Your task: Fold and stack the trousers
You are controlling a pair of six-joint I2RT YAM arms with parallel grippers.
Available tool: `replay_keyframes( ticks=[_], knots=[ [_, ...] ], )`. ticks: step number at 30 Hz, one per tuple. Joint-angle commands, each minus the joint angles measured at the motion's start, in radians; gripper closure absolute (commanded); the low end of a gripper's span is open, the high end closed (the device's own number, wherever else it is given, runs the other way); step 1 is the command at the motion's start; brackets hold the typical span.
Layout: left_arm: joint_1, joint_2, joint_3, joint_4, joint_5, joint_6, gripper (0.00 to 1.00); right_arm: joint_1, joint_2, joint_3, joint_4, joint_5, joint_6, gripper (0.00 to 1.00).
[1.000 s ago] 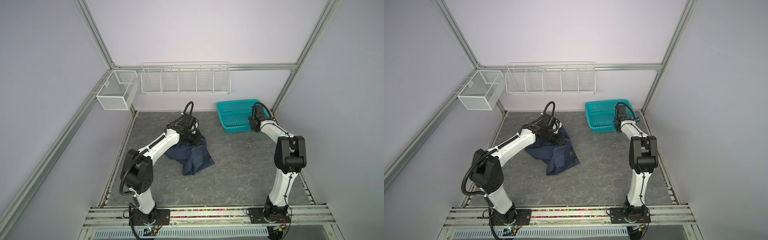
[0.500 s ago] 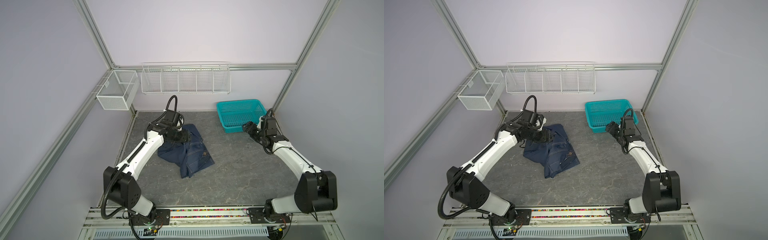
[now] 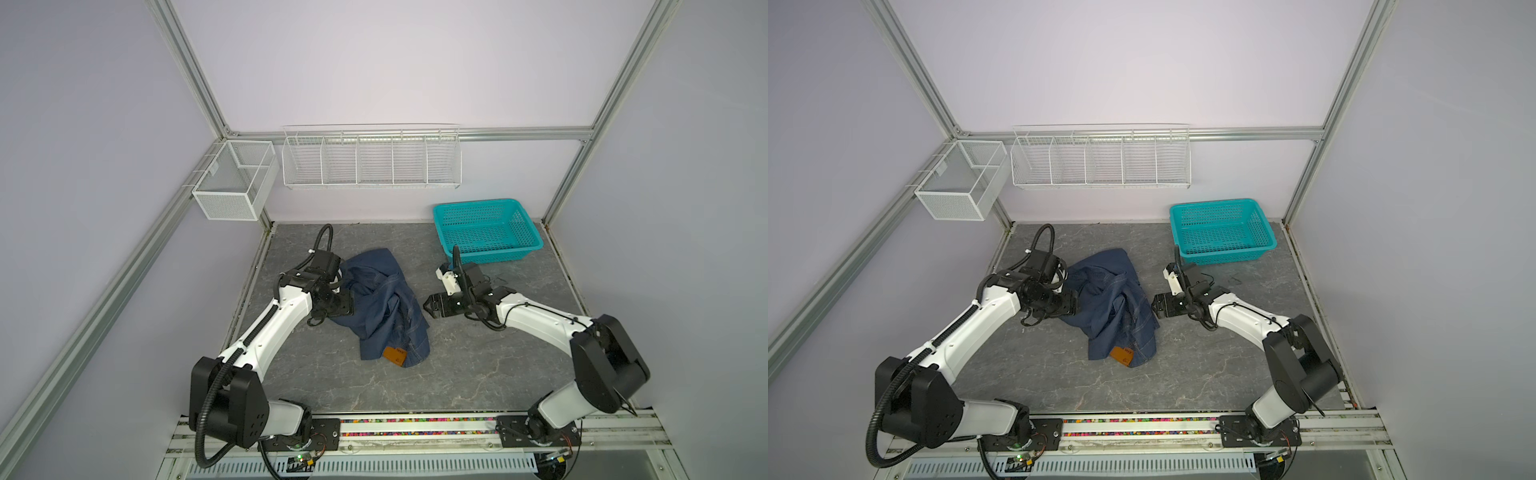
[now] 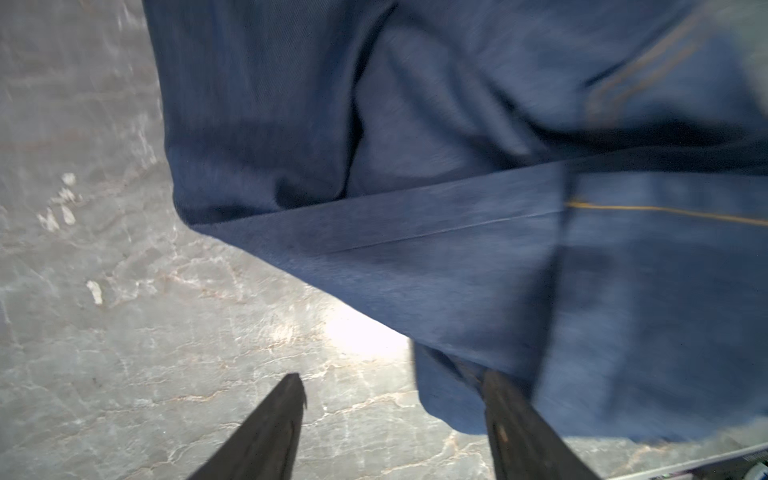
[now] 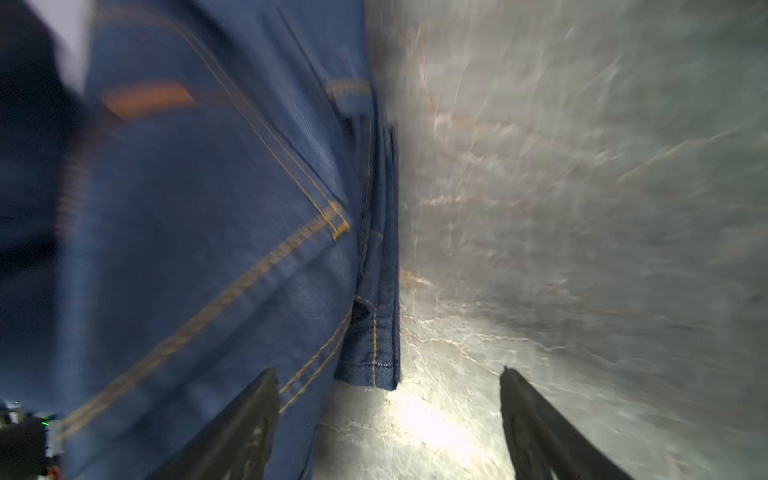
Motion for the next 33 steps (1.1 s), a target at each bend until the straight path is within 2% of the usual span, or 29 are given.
replay_keyframes(
  ticks=[1,4,7,11,16,20,25,28,33],
  knots=[
    [0.007,0.027,-0.017,0.088,0.046,0.0,0.3,0.029,0.046,-0.005,0.071,-0.026,-0.022,0.18],
    [0.007,0.055,-0.026,0.15,0.1,-0.021,0.29,0.047,0.071,-0.003,0.105,-0.074,-0.031,0.18],
    [0.007,0.084,-0.036,0.192,0.106,-0.029,0.28,0.061,0.089,0.002,0.136,-0.139,-0.033,0.17],
    [0.007,0.133,-0.019,0.222,0.119,-0.036,0.28,0.072,0.079,-0.019,0.216,-0.236,0.021,0.16],
    [0.003,0.072,0.002,0.179,0.149,-0.074,0.27,0.085,0.011,-0.031,0.186,-0.31,-0.016,0.11],
    [-0.031,-0.045,-0.03,0.145,0.201,-0.103,0.26,0.086,-0.059,-0.052,0.127,-0.314,-0.058,0.1],
    [-0.132,-0.137,-0.023,0.163,0.213,-0.126,0.26,0.115,-0.137,-0.052,0.072,-0.268,-0.101,0.1],
    [-0.172,-0.085,0.003,0.209,0.218,-0.122,0.26,0.135,-0.097,-0.051,0.068,-0.216,-0.111,0.11],
    [-0.235,0.054,0.098,0.198,0.197,-0.072,0.26,0.152,-0.025,-0.045,0.086,-0.116,-0.125,0.18]
  ],
)
